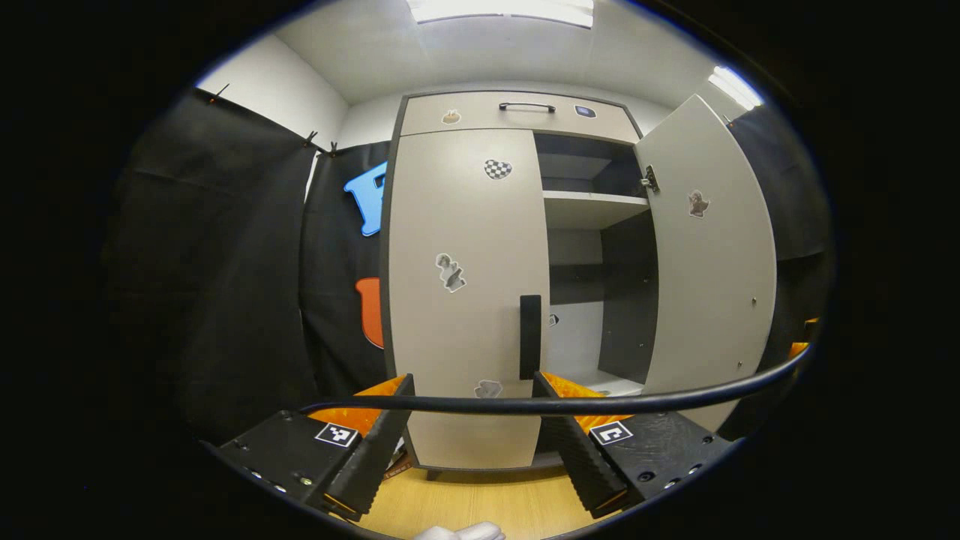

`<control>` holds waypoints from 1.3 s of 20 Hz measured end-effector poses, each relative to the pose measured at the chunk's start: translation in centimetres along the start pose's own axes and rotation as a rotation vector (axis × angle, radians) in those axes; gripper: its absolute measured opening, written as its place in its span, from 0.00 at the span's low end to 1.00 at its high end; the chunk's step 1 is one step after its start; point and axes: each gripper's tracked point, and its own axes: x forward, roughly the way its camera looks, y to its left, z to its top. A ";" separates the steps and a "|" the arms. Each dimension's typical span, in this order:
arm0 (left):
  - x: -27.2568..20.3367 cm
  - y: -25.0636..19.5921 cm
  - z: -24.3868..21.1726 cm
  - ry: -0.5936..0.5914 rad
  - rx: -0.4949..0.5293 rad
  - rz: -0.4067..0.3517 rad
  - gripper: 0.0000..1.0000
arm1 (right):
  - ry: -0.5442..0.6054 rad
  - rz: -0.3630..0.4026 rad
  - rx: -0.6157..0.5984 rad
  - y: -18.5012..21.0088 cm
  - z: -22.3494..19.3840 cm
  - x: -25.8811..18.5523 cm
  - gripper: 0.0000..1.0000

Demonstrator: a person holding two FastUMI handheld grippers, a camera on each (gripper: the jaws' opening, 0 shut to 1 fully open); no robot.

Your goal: Open the right door of the double-door shoe cabinet with the right hand, and open the left door with the left hand.

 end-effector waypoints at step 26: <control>18.7 -6.5 -2.4 0.019 0.062 -0.011 0.52 | 0.024 -0.029 -0.067 0.6 0.7 2.3 1.00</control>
